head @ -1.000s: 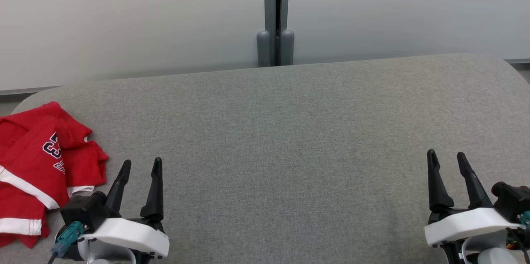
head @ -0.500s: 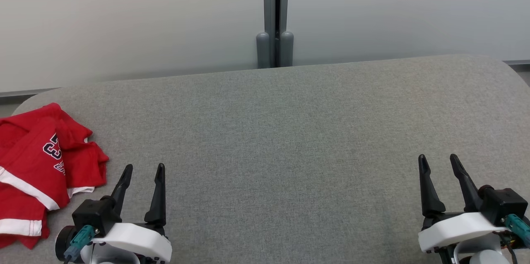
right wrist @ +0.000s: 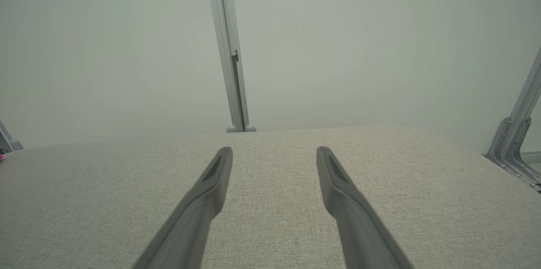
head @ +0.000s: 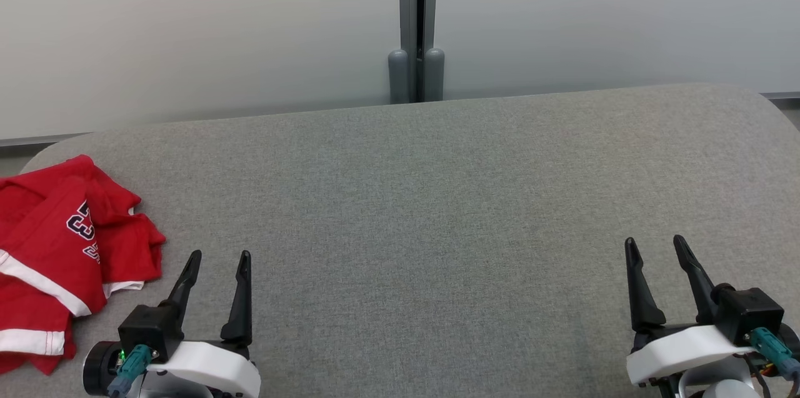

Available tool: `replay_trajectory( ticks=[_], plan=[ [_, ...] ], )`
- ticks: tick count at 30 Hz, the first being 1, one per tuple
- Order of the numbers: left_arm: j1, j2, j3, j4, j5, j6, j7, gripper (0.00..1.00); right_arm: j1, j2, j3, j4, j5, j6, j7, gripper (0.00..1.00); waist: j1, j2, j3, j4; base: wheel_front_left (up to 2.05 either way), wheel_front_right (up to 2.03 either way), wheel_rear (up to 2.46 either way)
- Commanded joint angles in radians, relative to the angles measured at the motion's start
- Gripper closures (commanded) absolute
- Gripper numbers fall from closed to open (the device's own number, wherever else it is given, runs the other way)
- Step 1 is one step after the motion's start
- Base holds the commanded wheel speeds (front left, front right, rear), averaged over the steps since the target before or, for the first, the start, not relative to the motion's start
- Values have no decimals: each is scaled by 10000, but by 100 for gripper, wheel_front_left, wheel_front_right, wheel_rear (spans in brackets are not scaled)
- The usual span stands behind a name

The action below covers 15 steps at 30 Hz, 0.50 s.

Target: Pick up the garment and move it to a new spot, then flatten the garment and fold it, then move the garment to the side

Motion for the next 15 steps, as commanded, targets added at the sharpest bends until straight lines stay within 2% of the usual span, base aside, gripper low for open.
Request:
replay_trajectory(
  ticks=[1,15],
  plan=[
    [46,19,30,-13,151,-27,-65,0,32,-18,24,-12,-173,4,-94,0,0,0,1,0,0,0,0],
    [13,-111,237,102,746,-127,-256,0,-1,86,47,219,-121,4,-301,0,0,0,30,-69,0,0,0]
  ],
)
